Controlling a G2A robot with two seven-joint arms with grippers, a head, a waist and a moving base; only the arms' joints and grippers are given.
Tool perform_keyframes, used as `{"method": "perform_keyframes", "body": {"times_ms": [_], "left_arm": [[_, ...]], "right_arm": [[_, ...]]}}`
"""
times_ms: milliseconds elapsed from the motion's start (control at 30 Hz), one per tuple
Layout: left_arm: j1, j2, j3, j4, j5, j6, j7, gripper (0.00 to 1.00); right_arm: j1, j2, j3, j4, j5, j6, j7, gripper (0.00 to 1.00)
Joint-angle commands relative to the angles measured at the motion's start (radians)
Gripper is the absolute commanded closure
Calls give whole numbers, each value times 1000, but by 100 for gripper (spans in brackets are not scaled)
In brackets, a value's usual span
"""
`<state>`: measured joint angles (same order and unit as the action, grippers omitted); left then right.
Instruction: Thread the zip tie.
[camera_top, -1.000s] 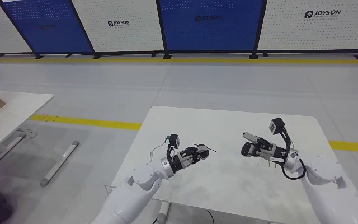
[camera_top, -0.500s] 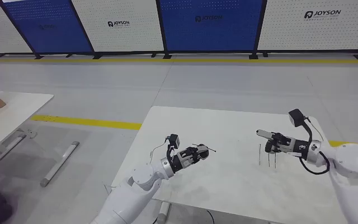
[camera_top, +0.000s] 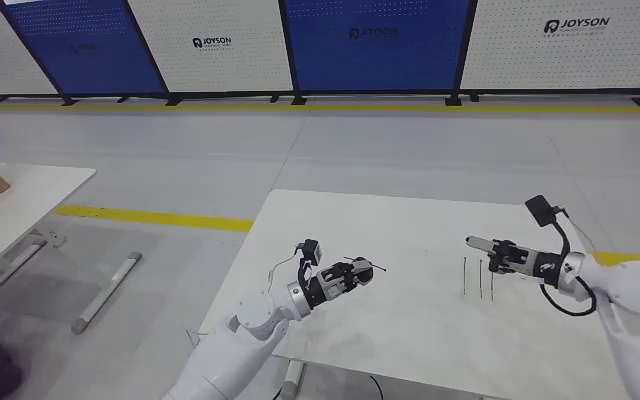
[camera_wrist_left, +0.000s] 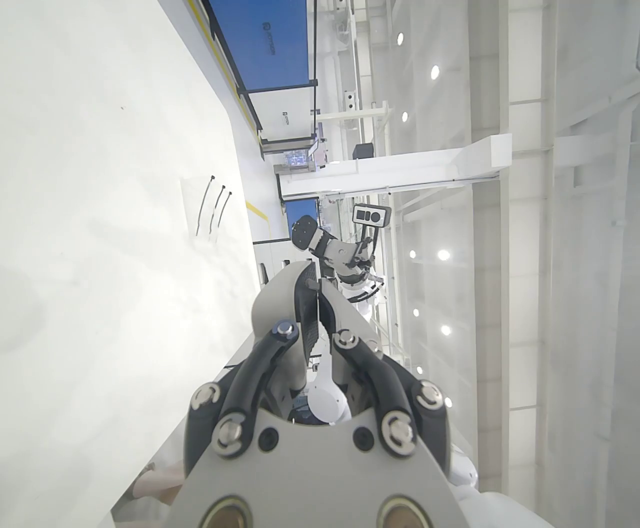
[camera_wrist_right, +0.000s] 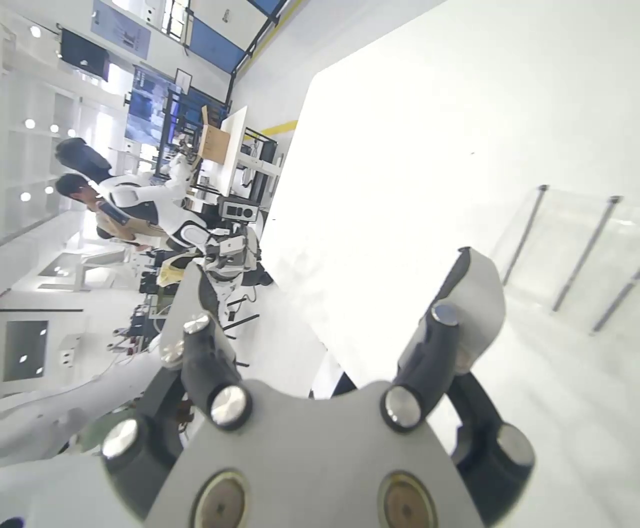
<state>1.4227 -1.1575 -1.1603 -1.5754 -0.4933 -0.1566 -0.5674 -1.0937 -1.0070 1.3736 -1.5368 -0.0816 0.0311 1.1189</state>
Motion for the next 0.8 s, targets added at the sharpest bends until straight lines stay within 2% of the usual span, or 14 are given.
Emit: {"method": "perform_keyframes", "body": {"times_ms": [0,133,433,500,567,600,767], "left_arm": [[0,0,0,0,0,0,0,100],[0,0,0,0,0,0,0,100],[0,0,0,0,0,0,0,100],[0,0,0,0,0,0,0,100],[0,0,0,0,0,0,0,100],[0,0,0,0,0,0,0,100],[0,0,0,0,0,0,0,100]], "right_arm": [[-8,1,-9,23,-23,-31,-17,0],[38,-4,-42,93,-26,7,-27,0],[41,-4,-44,94,-27,9,-32,0],[29,-1,-51,64,-97,-19,-78,0],[8,4,-56,22,-227,-7,-153,0],[1,5,-58,8,-246,-2,-157,0],[31,15,-87,-8,-395,35,-60,0]]}}
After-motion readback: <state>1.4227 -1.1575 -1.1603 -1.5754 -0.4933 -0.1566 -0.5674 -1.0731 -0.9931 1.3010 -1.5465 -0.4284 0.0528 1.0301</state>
